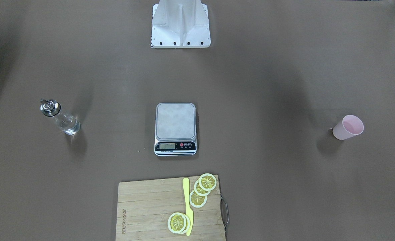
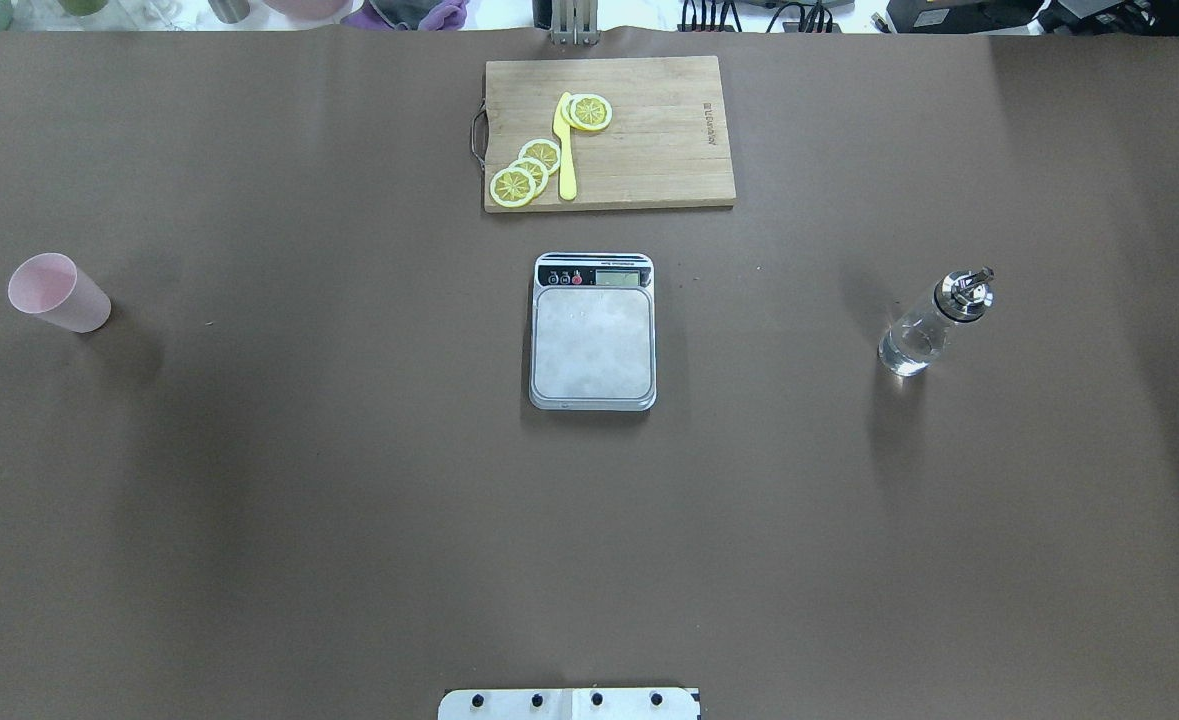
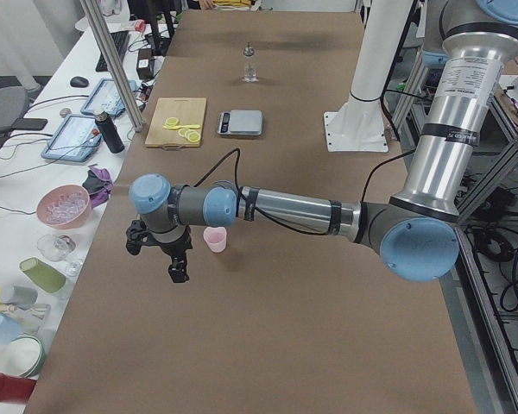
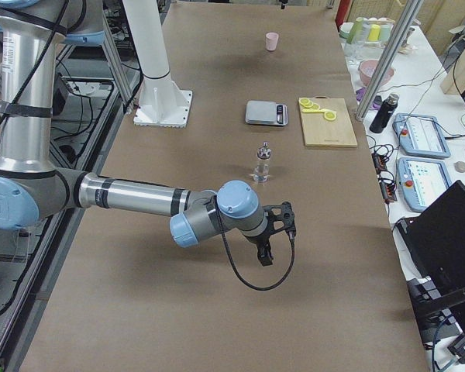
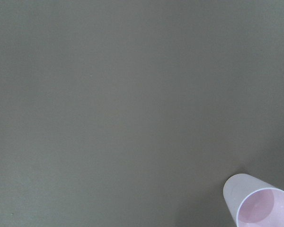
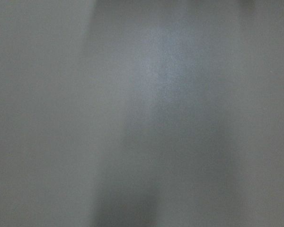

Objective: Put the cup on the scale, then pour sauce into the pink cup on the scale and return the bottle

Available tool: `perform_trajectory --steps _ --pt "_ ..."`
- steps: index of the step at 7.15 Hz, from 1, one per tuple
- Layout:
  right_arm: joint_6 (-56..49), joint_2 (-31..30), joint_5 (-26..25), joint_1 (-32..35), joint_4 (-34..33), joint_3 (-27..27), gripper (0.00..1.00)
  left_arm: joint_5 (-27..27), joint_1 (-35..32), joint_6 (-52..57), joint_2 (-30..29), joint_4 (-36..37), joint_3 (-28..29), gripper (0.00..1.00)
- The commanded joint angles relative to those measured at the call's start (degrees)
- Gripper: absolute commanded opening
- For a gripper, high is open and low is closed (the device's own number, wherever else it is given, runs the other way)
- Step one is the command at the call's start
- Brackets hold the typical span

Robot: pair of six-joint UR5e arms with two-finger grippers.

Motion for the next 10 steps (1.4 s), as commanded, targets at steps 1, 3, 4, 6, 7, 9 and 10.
perform_trajectory --steps 1,3,4,6,7,9,10 --pt "0.0 -0.6 0.02 -0.17 -0.56 -0.44 1.0 -0.31 2.23 -4.99 -0.8 -0.82 0.31 0.98" --pt "-0.52 -1.22 0.02 -1.4 -0.47 -0.88 1.0 -0.31 6.79 -12.73 -0.72 -7.12 0.57 0.98" --pt "-1.31 -1.22 0.02 -2.19 0.14 -0.71 1.0 -0.31 7.94 -14.77 -0.11 -10.72 0.75 0.98" --pt "-9.01 -1.13 0.1 -3.16 1.9 -0.88 1.0 -0.31 8.74 -15.05 1.12 -15.91 3.37 0.93" --pt "-13.92 -1.13 1.06 -3.25 2.25 -1.06 1.0 -0.31 9.35 -15.49 2.52 -19.08 3.39 0.9" --pt "-22.46 -1.05 4.32 -3.34 4.08 -1.67 1.0 -0.22 12.42 -18.46 2.54 -19.37 2.77 0.86" --pt "-23.63 -1.04 4.5 -4.04 10.97 -3.85 1.0 -0.22 13.39 -19.27 2.62 -19.37 2.25 0.85"
